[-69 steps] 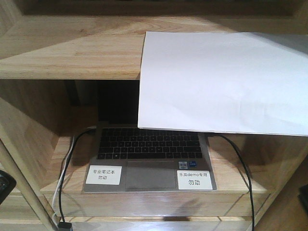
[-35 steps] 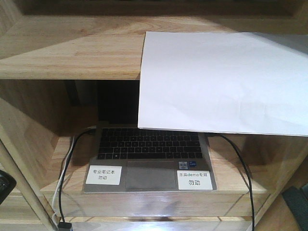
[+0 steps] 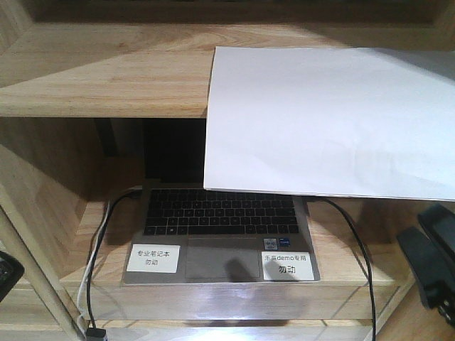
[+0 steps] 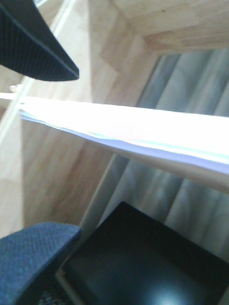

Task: Grab stapler and paper to desk for stapling
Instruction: 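Reach the right gripper to the white paper edge and pinch it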

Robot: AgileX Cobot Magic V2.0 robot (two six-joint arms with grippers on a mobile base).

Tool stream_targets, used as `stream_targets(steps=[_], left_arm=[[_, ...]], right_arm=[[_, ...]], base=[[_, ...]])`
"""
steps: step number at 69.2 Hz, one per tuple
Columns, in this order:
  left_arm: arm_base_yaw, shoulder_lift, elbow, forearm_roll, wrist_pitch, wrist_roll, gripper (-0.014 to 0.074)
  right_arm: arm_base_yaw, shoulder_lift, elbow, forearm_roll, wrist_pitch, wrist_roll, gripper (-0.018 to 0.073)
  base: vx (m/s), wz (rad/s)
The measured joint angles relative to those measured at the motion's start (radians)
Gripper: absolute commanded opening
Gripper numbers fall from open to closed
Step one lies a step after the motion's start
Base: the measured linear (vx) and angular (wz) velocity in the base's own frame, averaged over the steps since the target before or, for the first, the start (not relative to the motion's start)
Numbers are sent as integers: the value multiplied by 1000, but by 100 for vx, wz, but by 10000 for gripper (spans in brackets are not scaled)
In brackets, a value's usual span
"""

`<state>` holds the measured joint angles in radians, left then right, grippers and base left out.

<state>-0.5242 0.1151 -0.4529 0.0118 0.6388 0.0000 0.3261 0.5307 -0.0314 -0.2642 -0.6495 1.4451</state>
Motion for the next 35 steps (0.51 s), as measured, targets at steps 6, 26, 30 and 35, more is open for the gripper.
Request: stream_targets(steps=[6, 26, 30, 35], left_arm=[[0, 0, 0, 0, 0, 0, -6], [0, 0, 0, 0, 0, 0, -6], [0, 0, 0, 0, 0, 0, -6], [0, 0, 0, 0, 0, 0, -6]], right_arm=[[0, 64, -29, -2, -55, 0, 578], [-2, 262, -138, -4, -140, -23, 578], [-2, 292, -153, -4, -154, -23, 578], [-2, 331, -171, 0, -175, -24, 575]], base=[[0, 0], [0, 0], [0, 0], [0, 0]])
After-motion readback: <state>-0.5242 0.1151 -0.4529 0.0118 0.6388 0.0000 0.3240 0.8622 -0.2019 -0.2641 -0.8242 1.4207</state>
